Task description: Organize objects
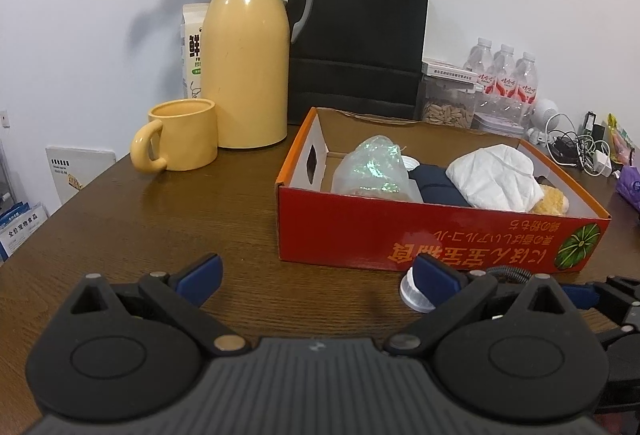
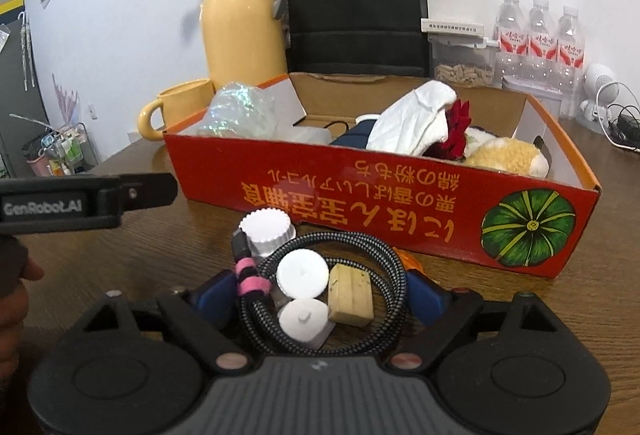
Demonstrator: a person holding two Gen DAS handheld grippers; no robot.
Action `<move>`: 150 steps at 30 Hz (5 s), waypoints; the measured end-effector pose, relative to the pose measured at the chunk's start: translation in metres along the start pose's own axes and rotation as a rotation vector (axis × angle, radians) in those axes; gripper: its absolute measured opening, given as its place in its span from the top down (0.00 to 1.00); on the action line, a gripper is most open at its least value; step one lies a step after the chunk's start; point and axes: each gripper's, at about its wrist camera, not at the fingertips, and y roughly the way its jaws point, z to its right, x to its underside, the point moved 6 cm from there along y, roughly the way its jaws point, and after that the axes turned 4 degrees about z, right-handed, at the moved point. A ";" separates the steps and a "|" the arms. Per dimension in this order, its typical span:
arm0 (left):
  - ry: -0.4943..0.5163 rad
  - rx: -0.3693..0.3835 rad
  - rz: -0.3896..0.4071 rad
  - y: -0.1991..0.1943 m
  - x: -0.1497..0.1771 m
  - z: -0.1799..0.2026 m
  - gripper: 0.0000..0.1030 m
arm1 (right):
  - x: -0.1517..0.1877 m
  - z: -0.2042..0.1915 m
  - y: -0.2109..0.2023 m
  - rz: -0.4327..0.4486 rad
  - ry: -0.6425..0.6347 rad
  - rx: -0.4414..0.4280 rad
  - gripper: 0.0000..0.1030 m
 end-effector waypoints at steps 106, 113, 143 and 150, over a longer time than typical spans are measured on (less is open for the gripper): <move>-0.026 0.061 0.136 0.076 -0.114 0.062 0.60 | -0.127 0.063 0.040 0.211 0.032 0.205 0.13; 0.000 0.044 0.102 0.096 -0.104 0.064 0.60 | -0.117 0.079 0.060 0.170 0.058 0.207 0.13; -0.009 0.068 0.173 0.063 -0.102 0.060 0.00 | -0.113 0.083 0.031 0.176 0.022 0.236 0.00; -0.007 0.079 0.264 0.021 -0.101 0.040 0.00 | -0.111 0.075 0.004 0.217 -0.031 0.231 0.00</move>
